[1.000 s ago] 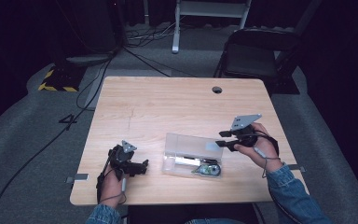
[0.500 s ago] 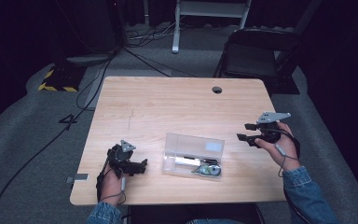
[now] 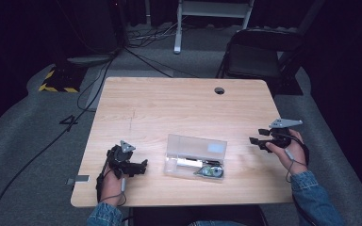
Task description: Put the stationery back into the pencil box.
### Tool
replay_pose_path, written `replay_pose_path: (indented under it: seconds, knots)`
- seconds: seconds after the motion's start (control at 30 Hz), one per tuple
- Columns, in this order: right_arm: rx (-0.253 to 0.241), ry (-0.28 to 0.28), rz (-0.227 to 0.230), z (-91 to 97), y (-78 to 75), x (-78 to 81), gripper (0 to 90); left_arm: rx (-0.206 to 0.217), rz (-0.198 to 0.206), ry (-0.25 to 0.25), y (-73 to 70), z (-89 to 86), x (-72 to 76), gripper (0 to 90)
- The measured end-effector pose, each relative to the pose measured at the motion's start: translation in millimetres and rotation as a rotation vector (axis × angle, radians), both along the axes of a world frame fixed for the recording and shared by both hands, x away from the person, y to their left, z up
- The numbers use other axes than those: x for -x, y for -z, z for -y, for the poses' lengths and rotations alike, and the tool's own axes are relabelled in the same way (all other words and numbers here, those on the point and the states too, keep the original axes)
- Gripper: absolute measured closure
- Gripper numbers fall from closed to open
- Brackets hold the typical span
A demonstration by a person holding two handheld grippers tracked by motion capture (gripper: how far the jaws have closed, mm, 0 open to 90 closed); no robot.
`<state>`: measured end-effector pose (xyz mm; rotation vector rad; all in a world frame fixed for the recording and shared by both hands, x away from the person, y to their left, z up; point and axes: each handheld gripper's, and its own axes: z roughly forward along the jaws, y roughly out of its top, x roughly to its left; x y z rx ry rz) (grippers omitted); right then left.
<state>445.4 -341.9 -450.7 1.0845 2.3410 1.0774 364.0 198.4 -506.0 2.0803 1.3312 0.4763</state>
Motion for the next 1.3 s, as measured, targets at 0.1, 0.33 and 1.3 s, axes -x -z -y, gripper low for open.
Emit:
replay_pose_path:
  seconds: [0.1, 0.33, 1.3]
  knots:
    - [-0.019, 0.022, 0.01, 5.2, 8.1, -0.2, 37.1, 0.001, -0.001, -0.001, 0.0, -0.1, 0.2, 0.1]
    - [-0.005, 0.035, 0.0, 8.9, 30.3, 1.4, 37.0, 0.0, -0.001, -0.001, 0.0, -0.3, 0.5, 0.0]
    - [0.037, -0.014, -0.024, -6.4, 53.5, -0.2, 11.1, 0.0, -0.001, -0.002, 0.1, -0.5, 0.8, 0.1]
